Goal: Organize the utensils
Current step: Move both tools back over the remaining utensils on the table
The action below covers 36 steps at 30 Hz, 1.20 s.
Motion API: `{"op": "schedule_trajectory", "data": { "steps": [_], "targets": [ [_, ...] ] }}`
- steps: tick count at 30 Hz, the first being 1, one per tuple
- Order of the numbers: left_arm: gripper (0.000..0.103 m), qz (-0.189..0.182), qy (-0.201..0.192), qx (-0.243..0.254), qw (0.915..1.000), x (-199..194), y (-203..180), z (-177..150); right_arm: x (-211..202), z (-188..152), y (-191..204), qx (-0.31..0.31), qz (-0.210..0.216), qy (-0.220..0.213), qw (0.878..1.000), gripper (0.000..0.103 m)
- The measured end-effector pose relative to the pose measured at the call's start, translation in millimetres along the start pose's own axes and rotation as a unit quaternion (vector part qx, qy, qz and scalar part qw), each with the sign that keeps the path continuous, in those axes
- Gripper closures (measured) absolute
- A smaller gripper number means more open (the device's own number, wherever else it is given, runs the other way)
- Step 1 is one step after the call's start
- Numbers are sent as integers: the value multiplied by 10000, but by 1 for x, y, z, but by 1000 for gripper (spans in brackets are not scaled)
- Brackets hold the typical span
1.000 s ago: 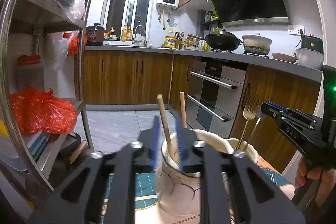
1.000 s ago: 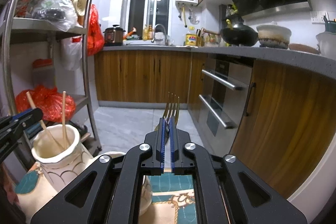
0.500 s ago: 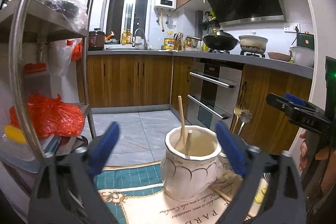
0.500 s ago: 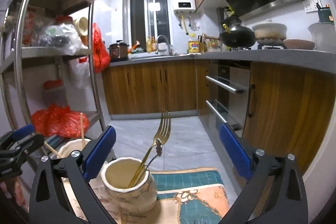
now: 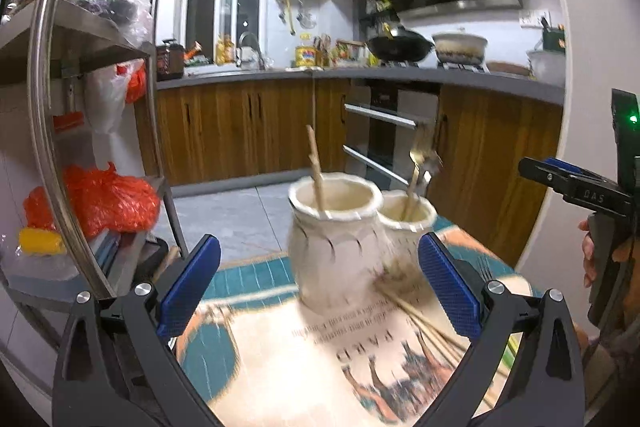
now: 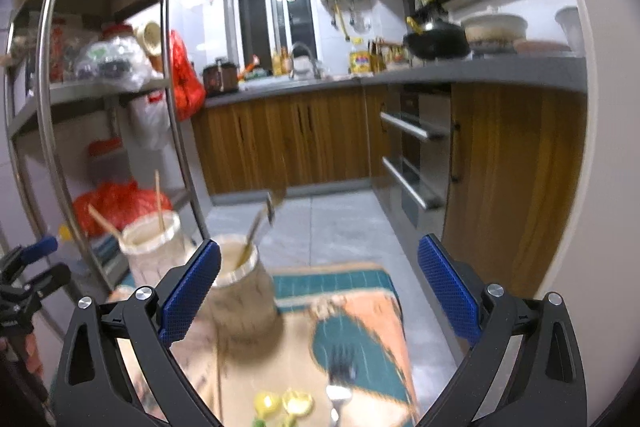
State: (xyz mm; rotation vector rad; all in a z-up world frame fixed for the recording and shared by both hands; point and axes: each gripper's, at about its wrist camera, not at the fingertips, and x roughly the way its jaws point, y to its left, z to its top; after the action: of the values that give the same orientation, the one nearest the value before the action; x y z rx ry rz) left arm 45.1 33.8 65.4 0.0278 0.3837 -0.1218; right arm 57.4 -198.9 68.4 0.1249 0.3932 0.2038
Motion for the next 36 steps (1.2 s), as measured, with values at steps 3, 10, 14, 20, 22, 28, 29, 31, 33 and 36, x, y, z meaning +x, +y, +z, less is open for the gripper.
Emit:
{"op": "schedule_trajectory", "data": {
  "steps": [3, 10, 14, 20, 22, 28, 29, 31, 33, 36],
  "targets": [
    [5, -111, 241, 7, 9996, 3, -9, -13, 1, -19, -5, -39, -7, 340, 9994, 5],
    [5, -304, 747, 10, 9967, 17, -28, -41, 15, -57, -13, -298, -266, 938, 9948, 5],
    [6, -442, 1020, -67, 9938, 25, -37, -52, 21, -69, -19, -203, -217, 1198, 9924, 5],
    [6, -388, 1523, 208, 9873, 42, -66, -68, 24, -74, -21, -190, -235, 1271, 9914, 5],
    [6, -371, 1691, 271, 9845, 47, -73, -72, 24, -73, -23, -193, -245, 1261, 9915, 5],
    [20, -275, 2215, 468, 9737, 61, -86, -83, 23, -70, -32, -57, -247, 1243, 9919, 5],
    [21, -245, 2242, 513, 9729, 62, -88, -85, 23, -71, -32, -52, -245, 1237, 9920, 5],
    [23, -188, 2327, 576, 9707, 64, -90, -87, 21, -70, -32, -36, -231, 1220, 9923, 5],
    [23, -159, 2330, 582, 9706, 65, -92, -88, 20, -70, -34, -20, -209, 1200, 9926, 5],
    [27, -105, 2333, 605, 9705, 67, -95, -86, 18, -71, -35, 1, -189, 1182, 9928, 5]
  ]
}}
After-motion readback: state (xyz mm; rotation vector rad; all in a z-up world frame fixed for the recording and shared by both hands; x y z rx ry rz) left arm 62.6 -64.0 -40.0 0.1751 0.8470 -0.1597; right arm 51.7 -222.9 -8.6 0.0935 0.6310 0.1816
